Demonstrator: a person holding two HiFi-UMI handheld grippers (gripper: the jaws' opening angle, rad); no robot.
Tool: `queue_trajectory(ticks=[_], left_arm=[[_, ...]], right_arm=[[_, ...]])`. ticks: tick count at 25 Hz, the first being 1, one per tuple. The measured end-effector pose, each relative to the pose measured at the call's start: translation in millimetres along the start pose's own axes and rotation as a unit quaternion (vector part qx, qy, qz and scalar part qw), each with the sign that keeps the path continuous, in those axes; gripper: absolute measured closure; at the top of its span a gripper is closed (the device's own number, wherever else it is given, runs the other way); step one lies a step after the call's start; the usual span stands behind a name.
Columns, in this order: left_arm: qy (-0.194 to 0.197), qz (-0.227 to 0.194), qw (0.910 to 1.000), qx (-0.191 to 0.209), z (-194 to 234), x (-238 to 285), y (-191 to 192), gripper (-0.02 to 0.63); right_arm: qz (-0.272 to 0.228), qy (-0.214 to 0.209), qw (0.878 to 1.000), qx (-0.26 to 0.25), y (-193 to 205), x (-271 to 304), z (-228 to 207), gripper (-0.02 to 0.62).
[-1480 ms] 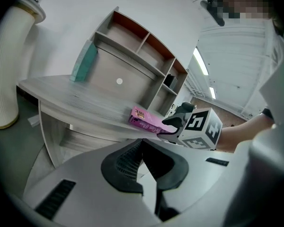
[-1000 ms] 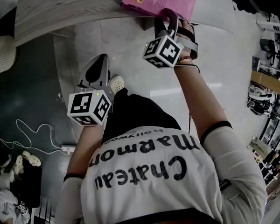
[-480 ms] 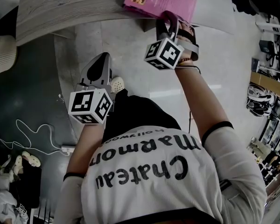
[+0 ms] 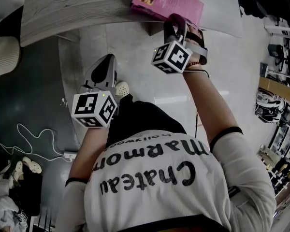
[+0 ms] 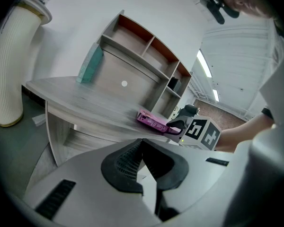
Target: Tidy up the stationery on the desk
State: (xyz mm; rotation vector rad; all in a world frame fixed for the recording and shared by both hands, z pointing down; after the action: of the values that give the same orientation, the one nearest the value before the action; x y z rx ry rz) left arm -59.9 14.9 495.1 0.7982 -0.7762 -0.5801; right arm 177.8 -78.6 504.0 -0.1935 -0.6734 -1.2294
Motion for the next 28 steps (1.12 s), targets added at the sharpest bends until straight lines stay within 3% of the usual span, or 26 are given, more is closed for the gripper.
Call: queue_trajectory(ticks=[20,28], left_arm=[[0.0,-0.021,0.9998,0.001,-9,-4,-21,0.591],[-0.011,-0.035,0.9993,0.004,-12,-11,-34,0.591]], right_arm=[[0.001,-0.021,0.999,0.033,-3,-18,-38,0.451],[-0.019,-0.01,0.999,0.033,-7,-31,-56,0.453]])
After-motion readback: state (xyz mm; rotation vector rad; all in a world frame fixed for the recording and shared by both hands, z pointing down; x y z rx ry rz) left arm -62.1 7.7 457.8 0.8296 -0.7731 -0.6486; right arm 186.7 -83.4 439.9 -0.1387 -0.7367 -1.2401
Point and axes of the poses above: the fingertips, and each gripper's own axes: x forward along the fingers, z to its left, y out of its underside, the point moved 9 cm from there along -x, backward along the fingers, and after that the axes turned 2 degrees about z, right-handed, at the moved point
